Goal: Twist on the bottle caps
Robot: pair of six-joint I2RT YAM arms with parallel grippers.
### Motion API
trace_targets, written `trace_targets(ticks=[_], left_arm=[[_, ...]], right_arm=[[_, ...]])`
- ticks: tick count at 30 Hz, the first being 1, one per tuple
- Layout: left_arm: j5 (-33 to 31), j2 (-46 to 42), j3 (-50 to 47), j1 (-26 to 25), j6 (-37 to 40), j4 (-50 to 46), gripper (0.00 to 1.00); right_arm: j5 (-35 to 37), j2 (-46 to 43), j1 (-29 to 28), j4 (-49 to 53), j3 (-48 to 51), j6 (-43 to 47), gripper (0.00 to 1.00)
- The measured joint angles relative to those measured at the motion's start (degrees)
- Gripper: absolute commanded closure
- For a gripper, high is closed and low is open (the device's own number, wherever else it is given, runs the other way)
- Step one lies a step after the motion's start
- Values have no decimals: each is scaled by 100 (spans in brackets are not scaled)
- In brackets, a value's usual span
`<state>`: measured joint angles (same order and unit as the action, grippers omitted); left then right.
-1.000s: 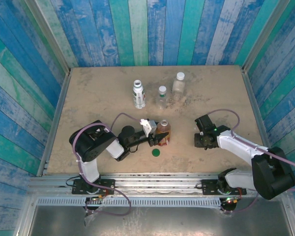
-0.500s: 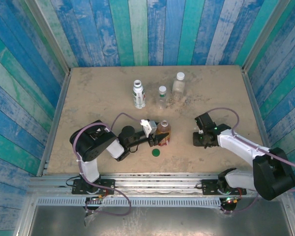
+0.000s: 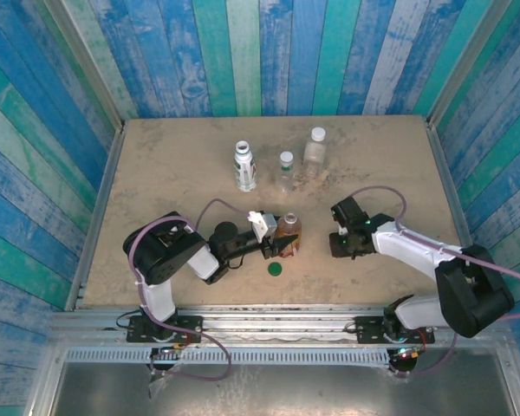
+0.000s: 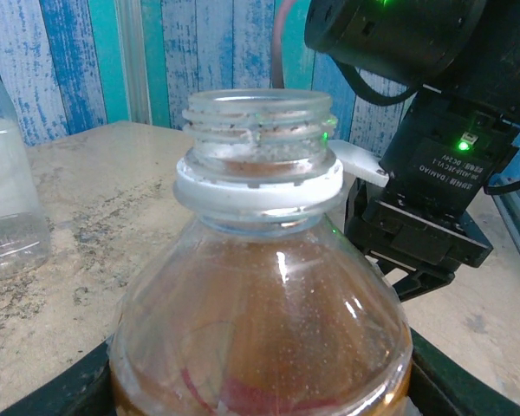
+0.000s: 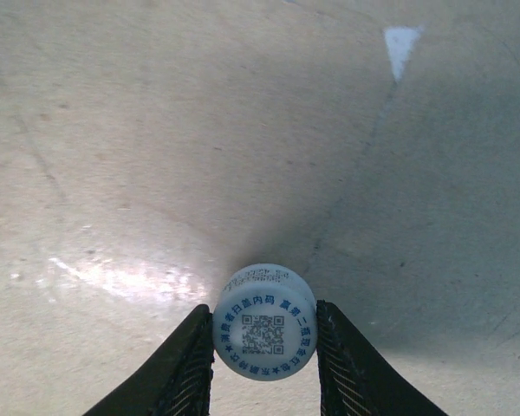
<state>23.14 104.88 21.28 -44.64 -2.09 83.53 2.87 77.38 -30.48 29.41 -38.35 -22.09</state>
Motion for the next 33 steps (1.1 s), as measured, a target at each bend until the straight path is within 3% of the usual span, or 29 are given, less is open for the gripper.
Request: trace_targets(ticks=[9,22,33], left_arm=[[17,0,9,-9,61,-22,45],[39,0,57,-9,87,-87,45],[66,52,63,-9,87,-20,46]], right_arm=[[328,-127,-756,645,-1180,81,66],[332,-184,-1338,1215,-2782,225,67],[155,-236,-1683,1257,-3001,234,67]])
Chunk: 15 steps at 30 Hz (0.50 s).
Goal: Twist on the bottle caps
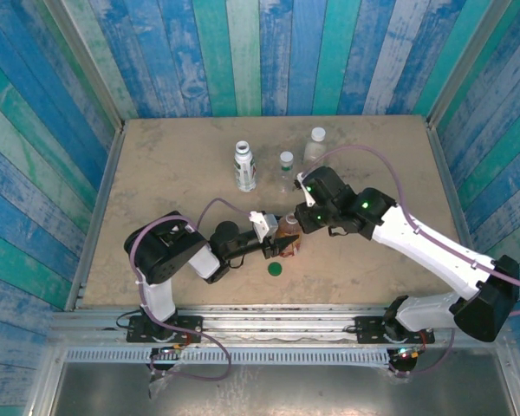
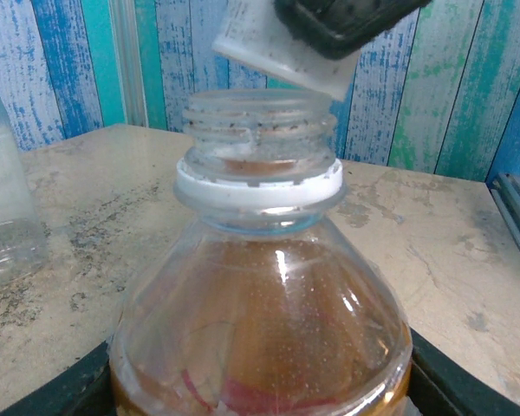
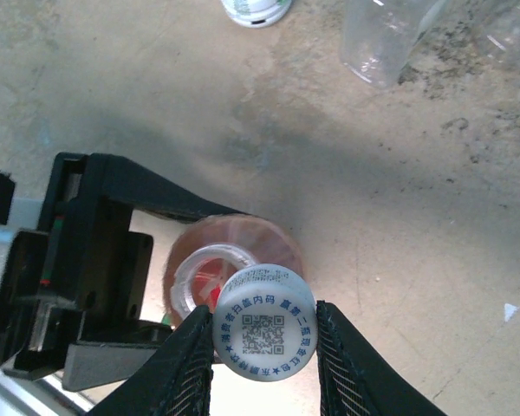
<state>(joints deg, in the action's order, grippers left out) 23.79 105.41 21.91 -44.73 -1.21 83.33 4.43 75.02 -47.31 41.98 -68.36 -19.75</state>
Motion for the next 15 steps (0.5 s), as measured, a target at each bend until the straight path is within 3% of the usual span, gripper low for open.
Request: trace_targets(ticks=[15], left_arm=[[96,0,20,4,72,-44,44]], right_arm=[[-229,170,-74,-111,-4,33,68]])
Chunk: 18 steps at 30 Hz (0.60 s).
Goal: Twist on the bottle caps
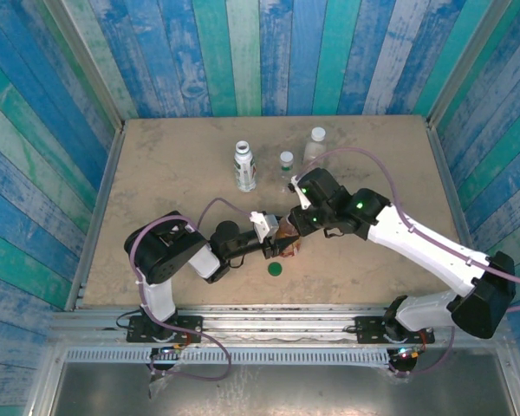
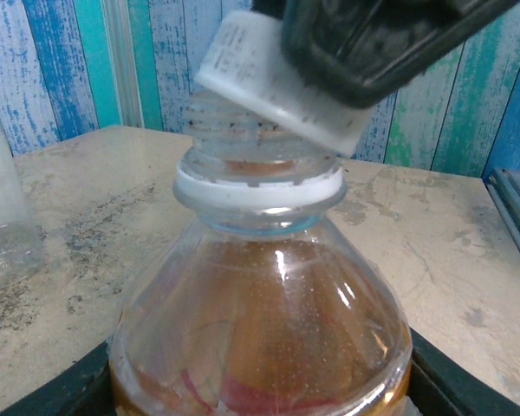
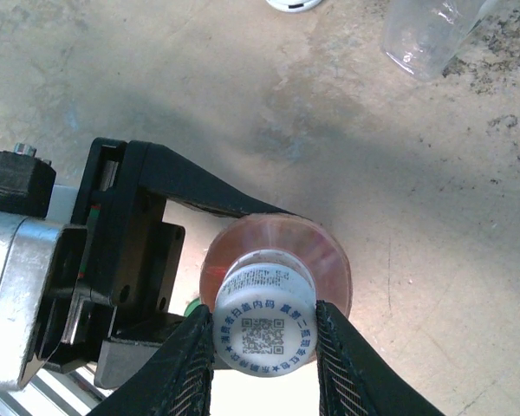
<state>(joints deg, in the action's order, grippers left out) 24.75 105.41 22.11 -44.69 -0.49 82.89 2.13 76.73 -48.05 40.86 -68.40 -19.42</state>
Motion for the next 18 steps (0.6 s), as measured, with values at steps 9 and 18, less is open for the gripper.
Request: trace_targets(ticks=[9,18], left_arm=[[57,0,2,13,72,-13,44],[92,0,0,28,96,-17,44]], right_arm=[[-50,339,0,540,-496,31,70],[-92,931,0,1388,-1296,236,74]])
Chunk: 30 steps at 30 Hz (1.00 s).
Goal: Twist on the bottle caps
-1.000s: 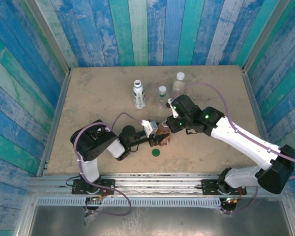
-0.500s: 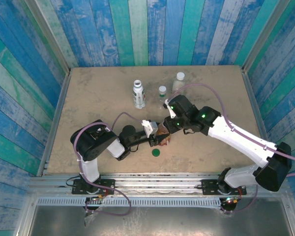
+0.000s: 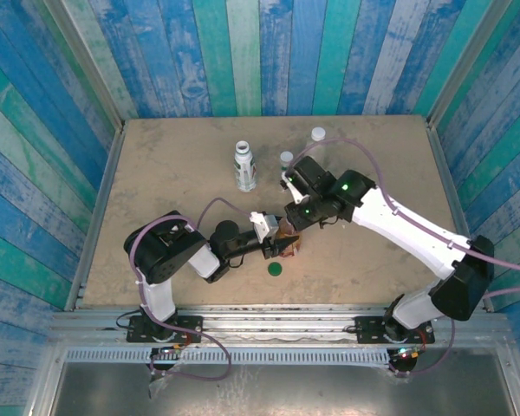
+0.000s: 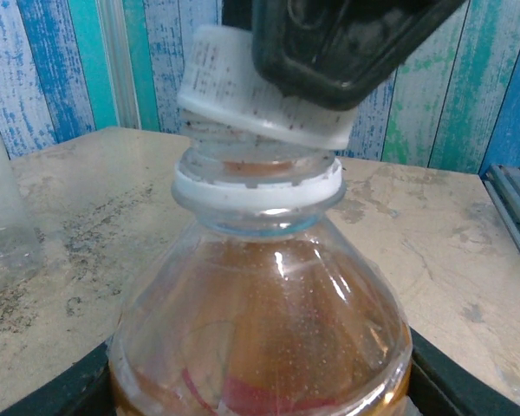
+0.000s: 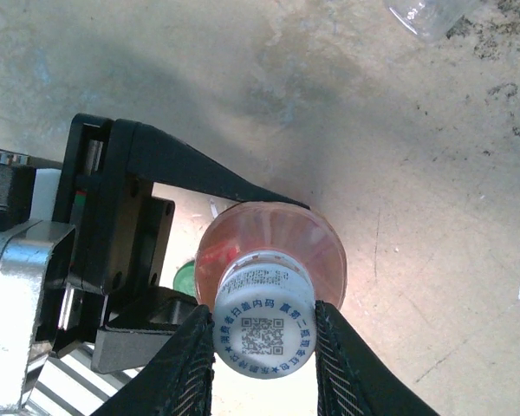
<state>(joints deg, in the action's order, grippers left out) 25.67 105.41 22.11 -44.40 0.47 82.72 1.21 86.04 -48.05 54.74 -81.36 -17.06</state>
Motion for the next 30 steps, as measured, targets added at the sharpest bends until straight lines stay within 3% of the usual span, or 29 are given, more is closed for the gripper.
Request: trace_targets(ticks=[20,24,30], left_arm=[[17,0,-61,17,57,52,44],[17,0,-81,13,87,79,44],[-2,0,-79,0,72,87,44]], right_arm=[[286,1202,-192,1499,-1582,313,85],[479,1086,-289,1405,-1427,271,85],[516,389,-315,435,-442,70,82]])
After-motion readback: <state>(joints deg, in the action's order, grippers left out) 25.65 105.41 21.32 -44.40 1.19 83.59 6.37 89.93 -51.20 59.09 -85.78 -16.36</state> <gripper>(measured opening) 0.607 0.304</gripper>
